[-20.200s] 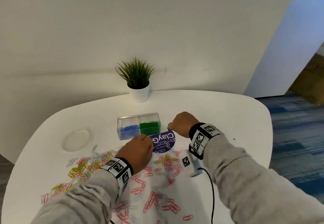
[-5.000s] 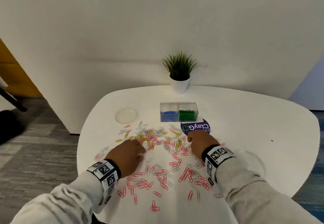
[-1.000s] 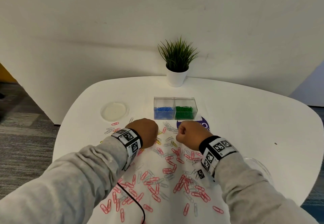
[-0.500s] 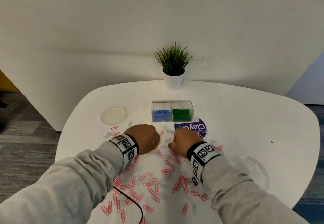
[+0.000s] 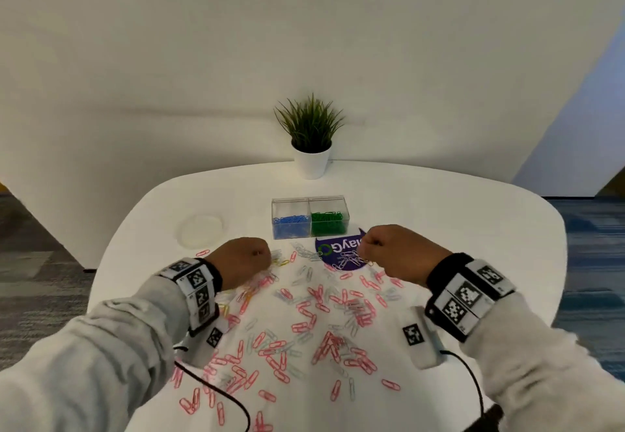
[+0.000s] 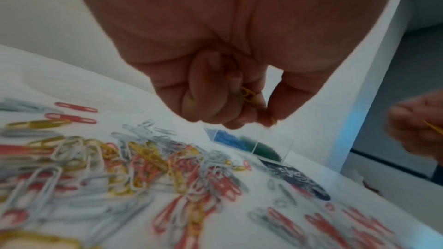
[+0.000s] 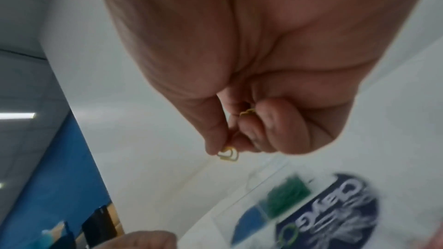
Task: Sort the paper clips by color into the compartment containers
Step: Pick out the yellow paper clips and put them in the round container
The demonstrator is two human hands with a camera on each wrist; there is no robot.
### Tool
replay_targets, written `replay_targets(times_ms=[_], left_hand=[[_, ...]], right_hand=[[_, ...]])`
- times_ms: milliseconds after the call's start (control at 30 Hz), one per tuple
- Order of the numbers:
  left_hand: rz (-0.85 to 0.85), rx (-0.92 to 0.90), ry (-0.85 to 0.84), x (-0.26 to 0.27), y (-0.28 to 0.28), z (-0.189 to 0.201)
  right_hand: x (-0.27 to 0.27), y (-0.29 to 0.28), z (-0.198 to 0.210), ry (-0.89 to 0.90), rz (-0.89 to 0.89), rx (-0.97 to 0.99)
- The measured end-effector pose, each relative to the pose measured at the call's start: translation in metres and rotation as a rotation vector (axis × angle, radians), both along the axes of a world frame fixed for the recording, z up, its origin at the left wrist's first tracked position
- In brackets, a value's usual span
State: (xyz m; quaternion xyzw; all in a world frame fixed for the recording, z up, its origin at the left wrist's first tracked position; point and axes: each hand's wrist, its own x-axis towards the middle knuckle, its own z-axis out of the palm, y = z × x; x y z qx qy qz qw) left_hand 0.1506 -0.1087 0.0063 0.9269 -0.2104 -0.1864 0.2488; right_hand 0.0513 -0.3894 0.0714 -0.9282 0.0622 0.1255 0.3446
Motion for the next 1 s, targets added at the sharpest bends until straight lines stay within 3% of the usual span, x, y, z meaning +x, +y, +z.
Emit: replay_targets(times_ms=[167,400,467,667,767,833,1000], left_hand=[[0.025,-0.05,0.098,-0.025,-0.026,0.021],[-0.224,0.009,0.056,-0.077,-0.094,0.041],[-0.231,-0.011,0.054,-0.088,-0.111,0.041],[-0.311,-0.049,0.088,-0.113,-0.166,0.04],[-0.324,-0.034,0.016,-0.124,-0.197,0.043],[-0.343,0.011,-0.024,-0.128,-0.215,0.043],[-0.383,0.228,-0.053,-0.133,-0.24,0.038]], right_hand=[[-0.049,-0.053,0.001,0.114,-0.01,-0.261],[-0.063,-0.05,-0.011,0.201,0.059,-0.405],[-0.063,-0.054,-0.007,0.185,0.016,-0.387],[-0.071,-0.089,0.006,0.096,-0.152,-0.074],[-0.077,-0.106,-0.003,0.052,-0.125,-0.342],[-0.08,-0.111,-0.017,0.113,-0.061,-0.467],[-0.074,-0.122,-0.042,0.182,-0.055,-0.498]])
